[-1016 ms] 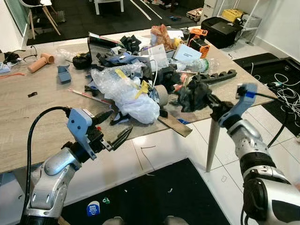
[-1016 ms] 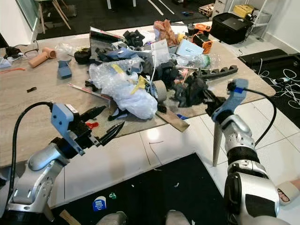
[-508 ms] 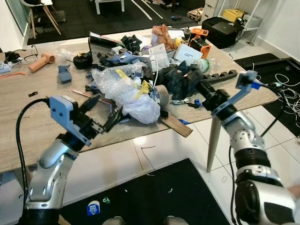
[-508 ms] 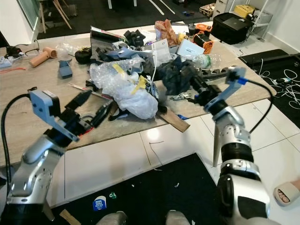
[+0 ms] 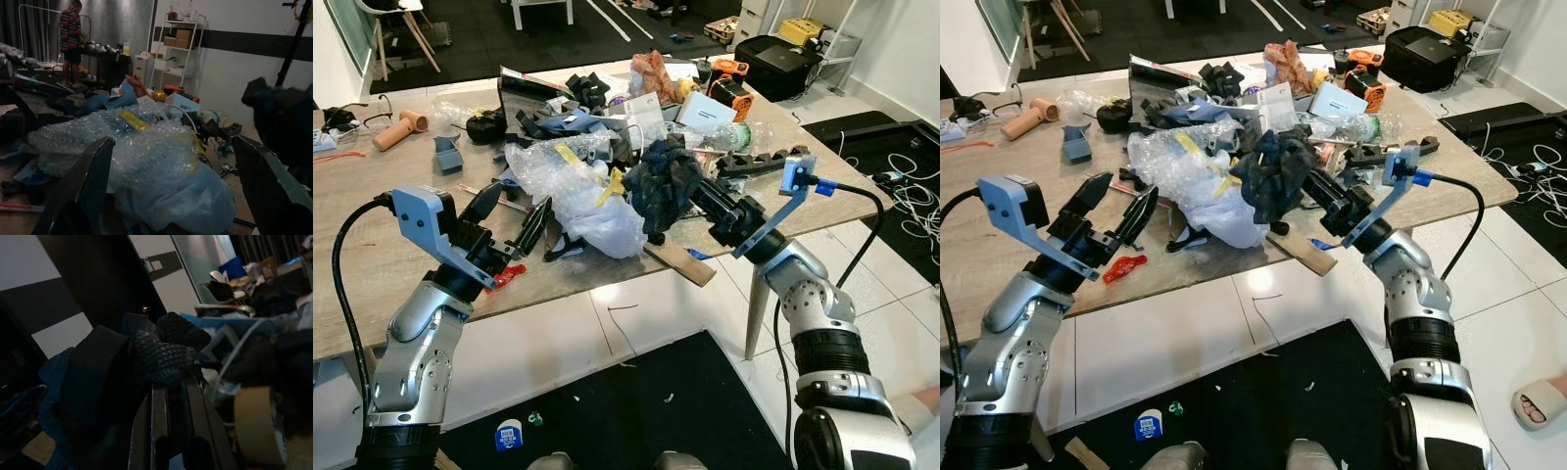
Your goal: Picking trash to rubbish bin
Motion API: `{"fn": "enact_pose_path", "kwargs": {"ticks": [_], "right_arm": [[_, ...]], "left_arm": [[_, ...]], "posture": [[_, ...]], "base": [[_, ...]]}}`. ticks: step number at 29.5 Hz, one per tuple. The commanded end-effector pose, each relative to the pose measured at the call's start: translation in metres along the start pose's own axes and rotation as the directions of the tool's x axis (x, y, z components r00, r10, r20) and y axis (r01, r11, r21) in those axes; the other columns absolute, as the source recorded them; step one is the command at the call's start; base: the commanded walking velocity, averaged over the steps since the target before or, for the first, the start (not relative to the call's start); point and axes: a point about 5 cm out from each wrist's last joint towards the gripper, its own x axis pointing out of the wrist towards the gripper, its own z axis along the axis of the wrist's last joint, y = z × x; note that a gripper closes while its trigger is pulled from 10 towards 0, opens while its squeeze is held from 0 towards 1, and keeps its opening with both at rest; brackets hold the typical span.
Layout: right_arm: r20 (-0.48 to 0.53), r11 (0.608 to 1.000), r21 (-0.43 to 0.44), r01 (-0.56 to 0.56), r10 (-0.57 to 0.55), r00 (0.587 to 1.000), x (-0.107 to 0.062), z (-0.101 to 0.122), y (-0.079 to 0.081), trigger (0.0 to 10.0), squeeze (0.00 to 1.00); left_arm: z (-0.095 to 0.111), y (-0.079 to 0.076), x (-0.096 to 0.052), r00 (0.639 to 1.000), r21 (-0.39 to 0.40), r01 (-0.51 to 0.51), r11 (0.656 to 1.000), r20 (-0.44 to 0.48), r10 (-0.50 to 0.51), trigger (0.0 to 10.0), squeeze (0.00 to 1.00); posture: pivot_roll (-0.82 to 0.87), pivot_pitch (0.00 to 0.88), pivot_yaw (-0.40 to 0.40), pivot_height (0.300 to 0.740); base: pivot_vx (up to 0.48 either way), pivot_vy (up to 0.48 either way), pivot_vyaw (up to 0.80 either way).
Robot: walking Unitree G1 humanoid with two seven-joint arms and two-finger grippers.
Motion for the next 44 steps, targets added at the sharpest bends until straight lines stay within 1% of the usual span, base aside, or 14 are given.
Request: {"fn": "enact_pose_path", "kwargs": {"ticks": [1, 2, 3, 4, 8, 12, 14, 25, 44], "right_arm": [[-0.010, 1.000, 0.001, -0.017, 0.017, 1.000, 0.000, 0.000, 0.003, 10.0, 0.00], [-0.014, 1.000, -0.009, -0.019, 0.019, 1.000, 0.000, 0.000, 0.004, 10.0, 0.00], [-0.027, 0.999, -0.035, 0.007, -0.008, 1.000, 0.001, -0.002, 0.003, 10.0, 0.00], [-0.027, 0.999, -0.035, 0.007, -0.008, 1.000, 0.001, -0.002, 0.003, 10.0, 0.00], [-0.024, 0.996, -0.046, 0.076, -0.077, 0.997, 0.002, -0.006, 0.000, 10.0, 0.00], [-0.023, 0.986, -0.066, 0.156, -0.158, 0.987, 0.001, -0.008, -0.006, 10.0, 0.00], [-0.025, 0.984, -0.069, 0.167, -0.169, 0.985, 0.001, -0.008, -0.007, 10.0, 0.00], [-0.048, 0.978, -0.085, 0.193, -0.197, 0.979, 0.002, -0.016, -0.006, 10.0, 0.00], [-0.064, 0.973, -0.091, 0.210, -0.216, 0.974, 0.004, -0.019, -0.007, 10.0, 0.00]], "left_arm": [[0.001, 0.000, 0.000, 1.000, -0.023, -0.006, 1.000, 0.005, 0.006, 10.0, 0.00], [0.001, 0.000, 0.000, 1.000, -0.024, -0.007, 1.000, 0.003, 0.008, 10.0, 0.00], [-0.001, 0.001, 0.000, 1.000, -0.028, -0.017, 0.999, -0.008, 0.017, 10.0, 0.00], [-0.001, 0.001, 0.000, 1.000, -0.028, -0.017, 0.999, -0.008, 0.017, 10.0, 0.00], [-0.006, 0.003, 0.001, 0.998, -0.036, -0.040, 0.999, -0.042, 0.038, 10.0, 0.00], [-0.010, 0.008, 0.000, 0.996, -0.030, -0.071, 0.997, -0.061, 0.069, 10.0, 0.00], [-0.011, 0.009, 0.000, 0.995, -0.026, -0.080, 0.996, -0.066, 0.079, 10.0, 0.00], [-0.018, 0.013, -0.002, 0.990, -0.019, -0.107, 0.994, -0.098, 0.105, 10.0, 0.00], [-0.022, 0.012, -0.001, 0.989, -0.003, -0.095, 0.995, -0.111, 0.094, 10.0, 0.00]], "posture": [[-0.04, 0.000, -0.008, 0.740], [-0.04, 0.000, -0.008, 0.740], [-0.04, 0.000, -0.008, 0.740], [-0.04, 0.000, -0.008, 0.740], [-0.04, 0.000, -0.009, 0.740], [-0.04, 0.000, -0.010, 0.740], [-0.04, 0.000, -0.010, 0.740], [-0.04, 0.000, -0.011, 0.740], [-0.04, 0.000, -0.011, 0.740]], "base": [[0.000, 0.000, 0.00], [0.000, 0.000, 0.00], [0.000, 0.000, 0.00], [0.000, 0.000, 0.00], [-0.131, 0.000, 0.00], [-0.272, 0.000, 0.00], [-0.309, 0.000, 0.00], [-0.336, 0.000, 0.00], [-0.371, 0.000, 0.00]]}}
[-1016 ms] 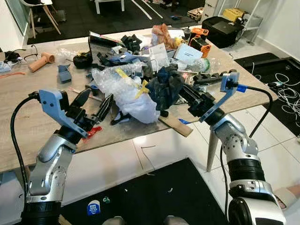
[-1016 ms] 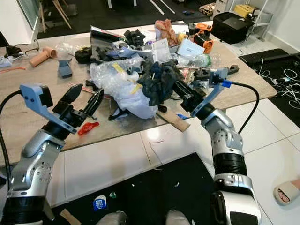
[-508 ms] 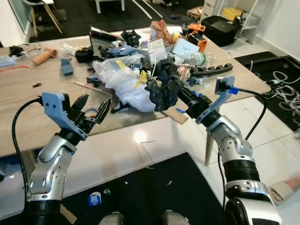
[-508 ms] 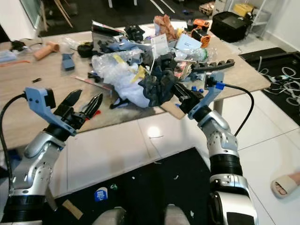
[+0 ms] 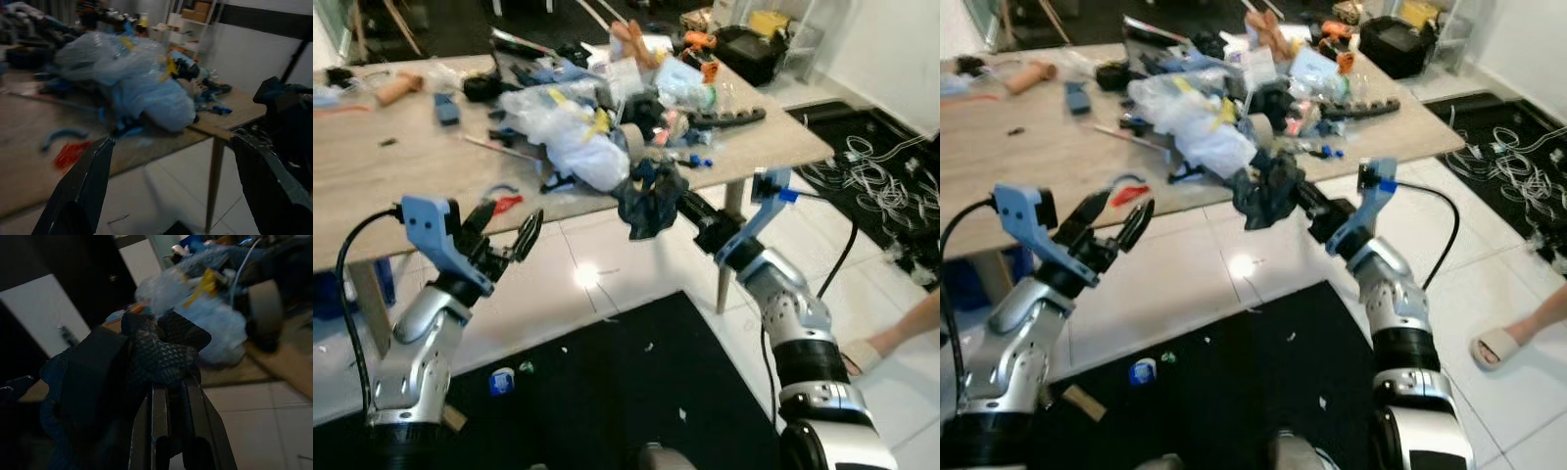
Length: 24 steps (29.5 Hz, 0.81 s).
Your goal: Picking trash to rubbish bin
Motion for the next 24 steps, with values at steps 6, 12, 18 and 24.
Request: {"fn": "enact_pose_path", "kwargs": {"ticks": [6, 12, 18, 24], "right_arm": [[-0.029, 0.999, -0.003, 0.042, -0.042, 0.999, -0.004, -0.004, -0.006, 10.0, 0.00], [-0.047, 0.999, -0.006, 0.044, -0.044, 0.998, -0.004, -0.006, -0.006, 10.0, 0.00], [-0.059, 0.999, -0.001, 0.039, -0.039, 0.997, -0.004, -0.011, -0.004, 10.0, 0.00], [-0.066, 0.999, 0.000, 0.036, -0.036, 0.997, -0.004, -0.013, -0.004, 10.0, 0.00]], "left_arm": [[-0.006, -0.002, 0.000, 1.000, 0.003, 0.012, 1.000, -0.020, -0.011, 10.0, 0.00], [-0.004, -0.002, 0.000, 1.000, 0.005, 0.011, 1.000, -0.003, -0.011, 10.0, 0.00], [-0.006, -0.004, 0.001, 1.000, 0.024, 0.027, 0.999, -0.008, -0.026, 10.0, 0.00], [-0.008, -0.006, 0.001, 0.999, 0.037, 0.040, 0.999, -0.014, -0.040, 10.0, 0.00]], "posture": [[-0.04, 0.000, -0.013, 0.740], [-0.04, 0.000, -0.014, 0.740], [-0.04, 0.000, -0.013, 0.740], [-0.04, 0.000, -0.013, 0.740]], "base": [[-0.373, 0.000, 0.00], [-0.312, 0.000, 0.00], [0.000, 0.000, -0.77], [0.000, 0.000, -0.77]]}}
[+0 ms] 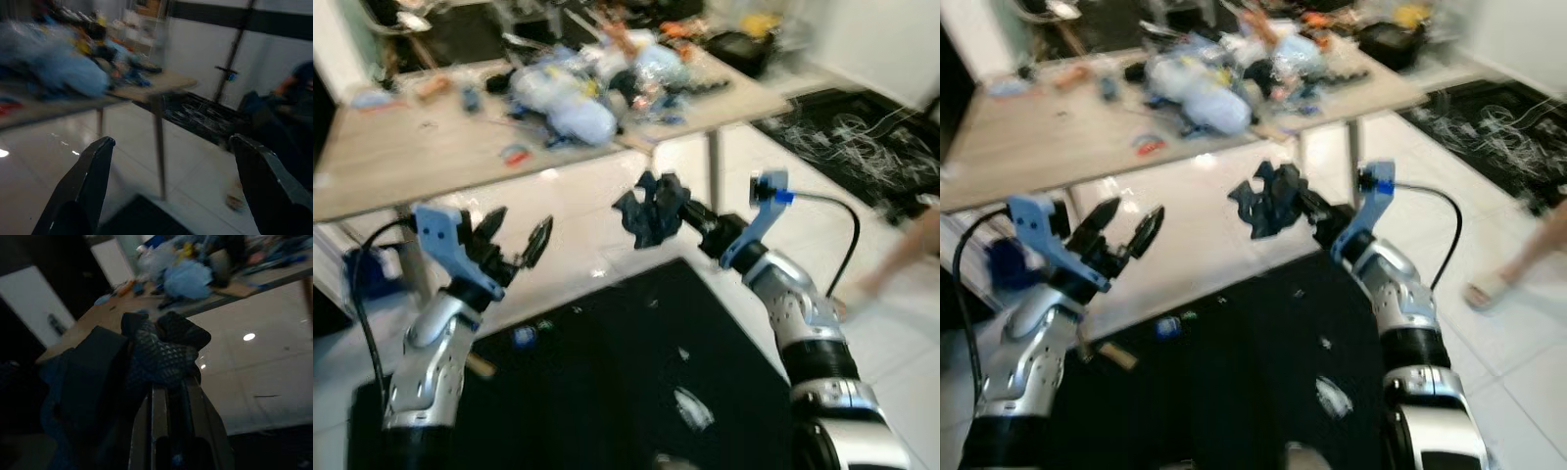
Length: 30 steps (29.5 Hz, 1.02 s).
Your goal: Picking trash to rubbish bin
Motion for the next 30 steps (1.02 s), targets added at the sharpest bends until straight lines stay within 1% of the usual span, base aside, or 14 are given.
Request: {"fn": "enact_pose_path", "kwargs": {"ticks": [1, 11, 30], "right_arm": [[0.005, 1.000, 0.000, 0.002, -0.002, 1.000, -0.0001, 0.0012, -0.0003, 10.0, 0.00], [0.002, 1.000, 0.002, -0.002, 0.002, 1.000, 0.0003, -0.0002, 0.0001, 10.0, 0.00], [0.001, 1.000, -0.001, -0.006, 0.006, 1.000, 0.0009, 0.0003, 0.0008, 10.0, 0.00]], "left_arm": [[0.0001, -0.0012, 0.0013, 1.000, 0.022, 0.009, 1.000, -0.004, -0.009, 10.0, 0.00], [-0.0022, -0.0044, 0.0015, 1.000, 0.045, 0.026, 0.999, -0.008, -0.026, 10.0, 0.00], [-0.0020, -0.0014, 0.0022, 1.000, 0.087, -0.007, 0.996, -0.002, 0.007, 10.0, 0.00]], "posture": [[-0.04, 0.000, -0.013, 0.740], [-0.03, 0.000, -0.014, 0.740], [-0.03, 0.000, -0.016, 0.740]], "base": [[0.000, 0.000, -0.77], [0.000, 0.000, -0.77], [0.000, 0.000, -0.77]]}}
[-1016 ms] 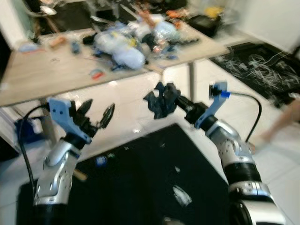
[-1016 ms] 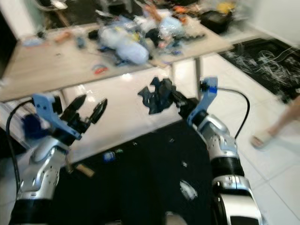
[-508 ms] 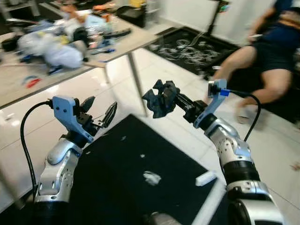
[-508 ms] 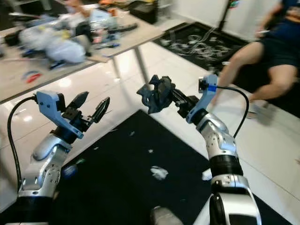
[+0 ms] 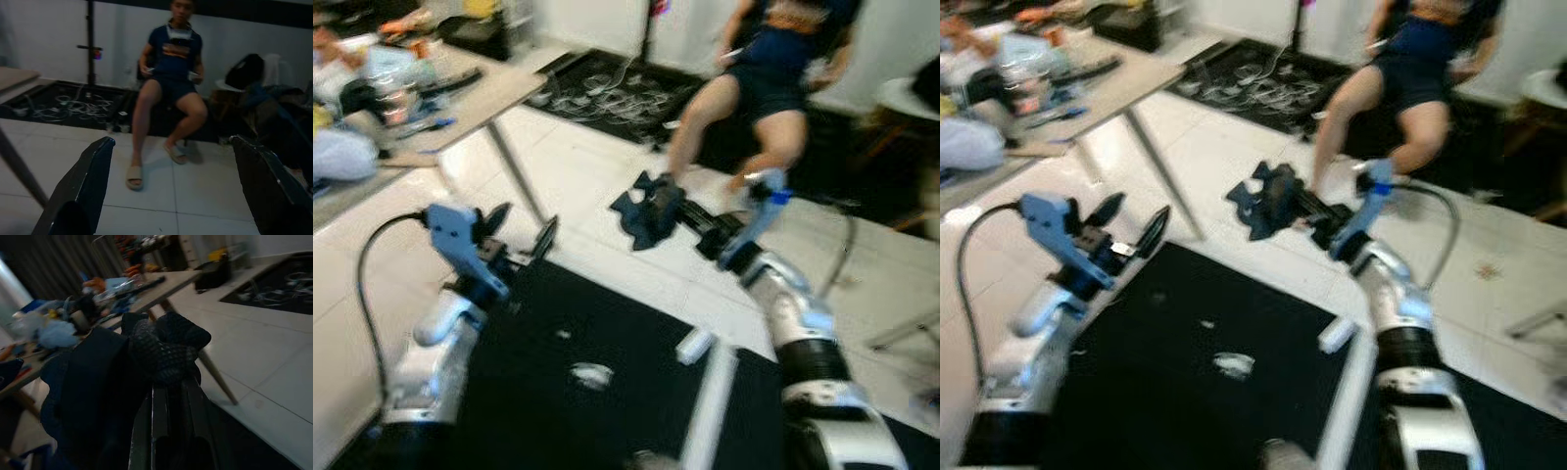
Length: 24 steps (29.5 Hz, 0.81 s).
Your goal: Picking trash to rubbish bin
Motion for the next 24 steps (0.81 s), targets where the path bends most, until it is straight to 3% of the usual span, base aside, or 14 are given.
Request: {"fn": "enact_pose_path", "kwargs": {"ticks": [1, 24], "right_arm": [[0.003, 1.000, -0.001, 0.011, -0.011, 1.000, -0.0025, 0.0007, -0.0024, 10.0, 0.00], [-0.003, 1.000, -0.007, 0.009, -0.009, 1.000, -0.0019, 0.0001, -0.0017, 10.0, 0.00]], "left_arm": [[-0.0034, -0.0001, -0.0008, 1.000, 0.010, -0.006, 1.000, -0.010, 0.006, 10.0, 0.00], [-0.0018, 0.0025, 0.0018, 0.998, 0.051, -0.060, 0.997, 0.017, 0.059, 10.0, 0.00]], "posture": [[-0.03, 0.000, -0.016, 0.740], [-0.03, 0.000, -0.014, 0.740]], "base": [[0.000, 0.000, -0.77], [0.000, 0.000, -0.77]]}}
